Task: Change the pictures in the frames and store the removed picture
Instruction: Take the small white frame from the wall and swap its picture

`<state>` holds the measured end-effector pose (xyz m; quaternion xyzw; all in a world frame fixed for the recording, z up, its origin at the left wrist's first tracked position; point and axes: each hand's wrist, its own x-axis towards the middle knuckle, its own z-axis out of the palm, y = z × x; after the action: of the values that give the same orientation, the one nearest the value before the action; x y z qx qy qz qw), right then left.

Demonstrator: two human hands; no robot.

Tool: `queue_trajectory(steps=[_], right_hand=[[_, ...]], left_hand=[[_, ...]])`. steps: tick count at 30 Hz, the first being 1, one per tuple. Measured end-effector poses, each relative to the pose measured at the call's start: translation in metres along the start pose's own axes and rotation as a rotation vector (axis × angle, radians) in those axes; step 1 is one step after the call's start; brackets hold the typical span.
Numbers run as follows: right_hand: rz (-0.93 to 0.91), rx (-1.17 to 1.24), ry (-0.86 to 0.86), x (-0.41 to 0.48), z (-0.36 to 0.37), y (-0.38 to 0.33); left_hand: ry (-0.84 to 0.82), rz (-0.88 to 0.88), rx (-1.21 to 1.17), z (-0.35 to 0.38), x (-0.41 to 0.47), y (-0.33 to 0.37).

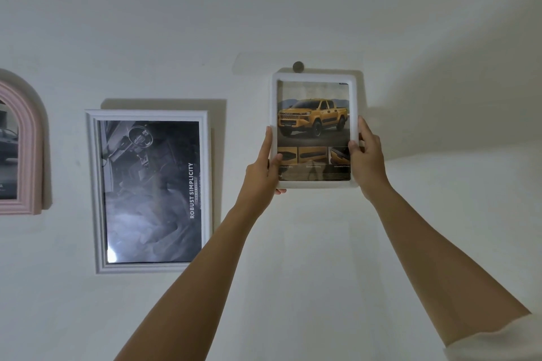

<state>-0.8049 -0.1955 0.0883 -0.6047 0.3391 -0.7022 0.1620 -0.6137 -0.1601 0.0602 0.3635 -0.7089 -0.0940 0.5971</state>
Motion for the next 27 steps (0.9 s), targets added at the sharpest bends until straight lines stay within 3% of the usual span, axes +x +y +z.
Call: queue_trajectory(steps=[14, 20, 27], right_hand=[[-0.075, -0.084, -0.057, 0.004, 0.016, -0.011], [-0.019, 0.015, -0.017, 0.001, 0.016, 0.000], [-0.051, -0.040, -0.009, -0.001, 0.014, -0.001]], left_hand=[[0.062, -0.061, -0.048, -0.010, -0.004, -0.010], [-0.002, -0.019, 0.015, -0.017, 0.002, -0.007], [-0.011, -0.043, -0.012, -0.014, 0.002, -0.010]])
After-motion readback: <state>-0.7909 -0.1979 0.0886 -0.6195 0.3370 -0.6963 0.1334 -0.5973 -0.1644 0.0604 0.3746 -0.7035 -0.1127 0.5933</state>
